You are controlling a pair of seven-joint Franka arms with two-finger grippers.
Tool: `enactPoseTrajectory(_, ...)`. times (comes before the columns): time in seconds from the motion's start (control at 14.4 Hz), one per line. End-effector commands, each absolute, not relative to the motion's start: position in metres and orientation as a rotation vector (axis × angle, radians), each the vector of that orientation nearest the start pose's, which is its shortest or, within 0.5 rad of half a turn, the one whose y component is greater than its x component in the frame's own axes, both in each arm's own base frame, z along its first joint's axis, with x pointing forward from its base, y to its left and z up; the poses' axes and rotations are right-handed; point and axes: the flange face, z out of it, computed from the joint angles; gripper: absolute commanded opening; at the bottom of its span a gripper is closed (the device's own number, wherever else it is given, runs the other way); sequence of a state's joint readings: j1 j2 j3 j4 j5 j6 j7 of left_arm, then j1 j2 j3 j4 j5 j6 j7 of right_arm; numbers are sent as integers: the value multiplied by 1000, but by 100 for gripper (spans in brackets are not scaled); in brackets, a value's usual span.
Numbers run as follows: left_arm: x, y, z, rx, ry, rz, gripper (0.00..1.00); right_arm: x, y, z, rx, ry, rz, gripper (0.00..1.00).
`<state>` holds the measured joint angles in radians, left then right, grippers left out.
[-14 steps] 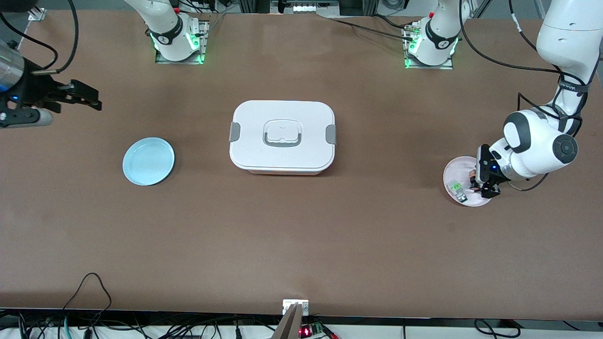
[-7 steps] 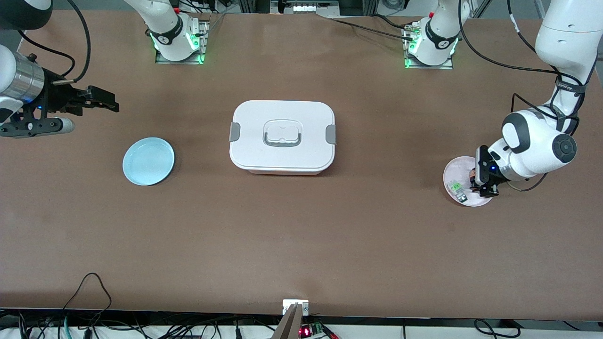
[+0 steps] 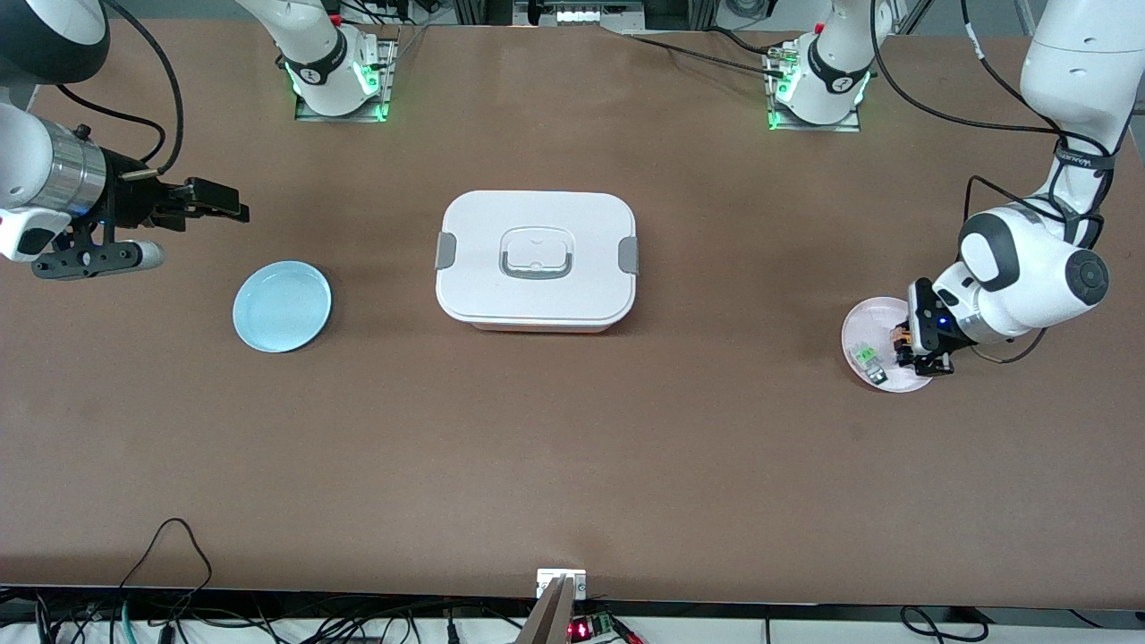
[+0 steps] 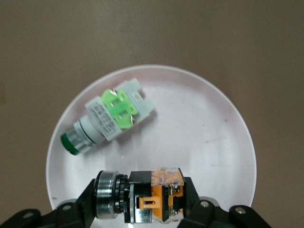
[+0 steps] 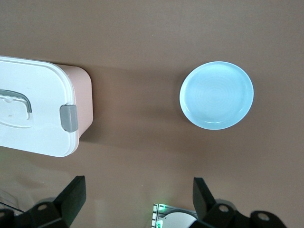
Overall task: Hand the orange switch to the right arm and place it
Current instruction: 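Grasp the orange switch with the left gripper while the right gripper advances, then carry the orange switch over the lunch box toward the right gripper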
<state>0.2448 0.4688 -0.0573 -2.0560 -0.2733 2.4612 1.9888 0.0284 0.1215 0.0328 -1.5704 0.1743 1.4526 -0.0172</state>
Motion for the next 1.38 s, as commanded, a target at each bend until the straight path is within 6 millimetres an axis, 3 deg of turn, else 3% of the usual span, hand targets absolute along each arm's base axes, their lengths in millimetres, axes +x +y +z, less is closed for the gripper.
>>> enactPoseTrajectory(0.0,581,83,234,-2488,2337,-418,0,570,59,549,-2901,-116,349,100)
enactPoseTrajectory(0.07,581,68,236,-2547,2348,-483,0,571,61,547,-2887,-114,352,100)
enactPoseTrajectory(0.21,590,13,250,-2598,2368,-669,0,574,65,544,-2840,-106,345,100)
enactPoseTrajectory(0.35,593,-43,265,-2754,2288,-830,0,576,71,540,-2787,-95,352,100)
enactPoseTrajectory(0.69,606,-183,340,-3189,1987,-1122,0,582,86,533,-2617,-50,371,100)
enactPoseTrajectory(0.9,603,-243,371,-3368,1844,-1393,0,587,95,526,-2510,20,406,100)
enactPoseTrajectory(1.11,584,-301,390,-3571,1659,-1632,0,591,106,520,-2388,85,454,100)
enactPoseTrajectory(1.32,562,-345,405,-3638,1628,-1697,0,594,117,507,-2248,117,496,100)
